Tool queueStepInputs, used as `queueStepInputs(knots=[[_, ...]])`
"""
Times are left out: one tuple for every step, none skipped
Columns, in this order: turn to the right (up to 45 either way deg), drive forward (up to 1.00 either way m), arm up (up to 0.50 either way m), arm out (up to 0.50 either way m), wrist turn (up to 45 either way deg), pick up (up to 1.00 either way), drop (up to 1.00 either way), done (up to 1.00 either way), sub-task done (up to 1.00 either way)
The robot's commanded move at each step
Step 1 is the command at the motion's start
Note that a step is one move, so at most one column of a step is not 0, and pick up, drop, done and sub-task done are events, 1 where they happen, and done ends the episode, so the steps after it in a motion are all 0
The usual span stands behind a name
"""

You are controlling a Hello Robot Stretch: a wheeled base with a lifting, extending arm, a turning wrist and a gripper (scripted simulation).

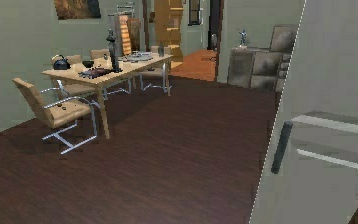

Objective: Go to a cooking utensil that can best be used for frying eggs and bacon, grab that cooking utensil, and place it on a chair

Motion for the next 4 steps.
queueStepInputs(knots=[[0.0,0.0,0.1,0.0,0.0,0.0,0.0,0.0,0.0],[0.0,0.0,0.02,0.0,0.0,0.0,0.0,0.0,0.0],[0.0,0.0,0.0,0.0,-45.0,0.0,0.0,0.0,0.0],[0.0,0.0,0.0,0.0,-45.0,0.0,0.0,0.0,0.0]])
